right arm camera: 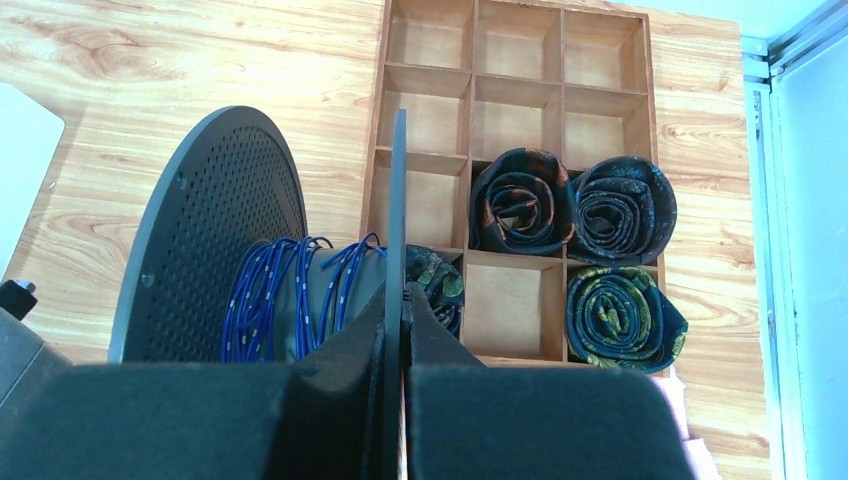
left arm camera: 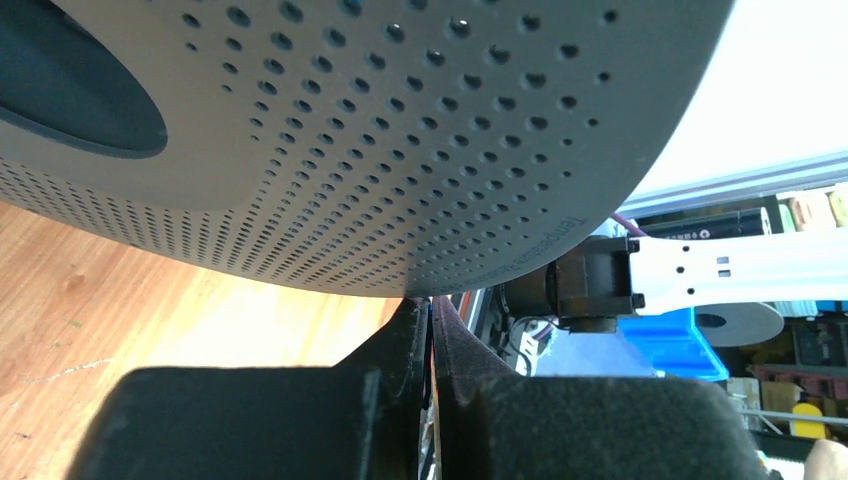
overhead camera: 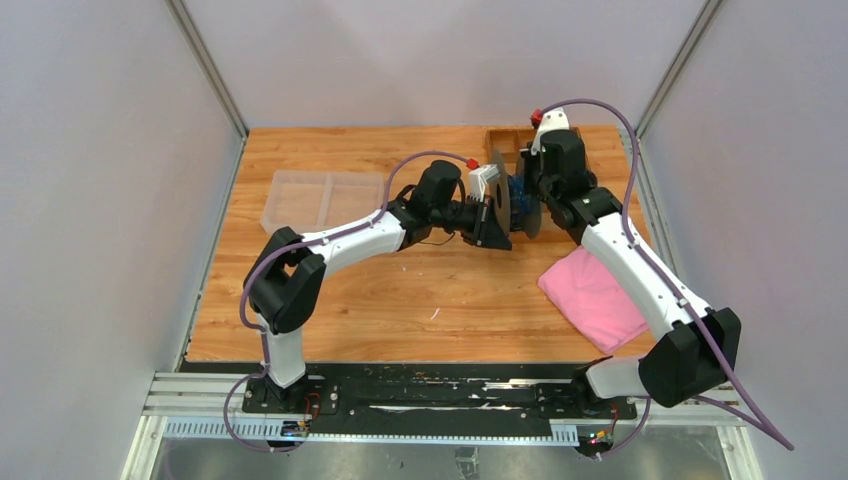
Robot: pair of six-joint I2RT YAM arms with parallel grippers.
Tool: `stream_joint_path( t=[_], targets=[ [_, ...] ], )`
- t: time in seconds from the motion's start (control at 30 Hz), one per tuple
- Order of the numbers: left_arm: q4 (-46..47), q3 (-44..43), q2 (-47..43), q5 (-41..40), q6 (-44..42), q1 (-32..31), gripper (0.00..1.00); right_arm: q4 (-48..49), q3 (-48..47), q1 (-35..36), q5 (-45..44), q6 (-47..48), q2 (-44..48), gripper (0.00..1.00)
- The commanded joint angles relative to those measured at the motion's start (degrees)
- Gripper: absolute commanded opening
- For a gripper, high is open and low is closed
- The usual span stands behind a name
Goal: Wrap the cables
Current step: Wrap the cable around the cable reel.
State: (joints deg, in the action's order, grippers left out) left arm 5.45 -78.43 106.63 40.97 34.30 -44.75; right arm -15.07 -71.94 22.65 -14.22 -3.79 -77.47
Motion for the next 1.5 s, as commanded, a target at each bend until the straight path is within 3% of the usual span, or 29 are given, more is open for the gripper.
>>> stream_joint_path(
  t=[0.0,0.3,0.5,0.93,1.33,1.47],
  targets=[
    [3.2,-3.5,-1.0,1.6,1.9,-0.4,0.06,3.5,1.0,1.0,-2.0,1.8,1.4,0.01],
    [3.2,-4.3,-1.8,1.0,2.4,-0.2,0.10,4.5,2.3,1.7,-2.5,2.9,1.9,0.01],
    [3.2,-5.2,-2.0,-0.1,3.7,0.8,0.06,5.6,4.2,2.2,-2.8,4.2,2.7,0.01],
    [6.9,-6.5,-1.0,-0.3,11.2,2.0,0.10,7.2,5.7,4.3,-3.6,5.3,1.9,0.01],
    [6.9,-5.7,-2.2,0.6,10.8,3.8,0.13,8.2,6.4,4.3,-4.0,6.6,2.0,0.01],
    [6.9,-4.8,-3.7,2.8,7.4,4.6,0.18,9.4,6.7,4.3,-4.8,7.1,2.6,0.01]
  ],
)
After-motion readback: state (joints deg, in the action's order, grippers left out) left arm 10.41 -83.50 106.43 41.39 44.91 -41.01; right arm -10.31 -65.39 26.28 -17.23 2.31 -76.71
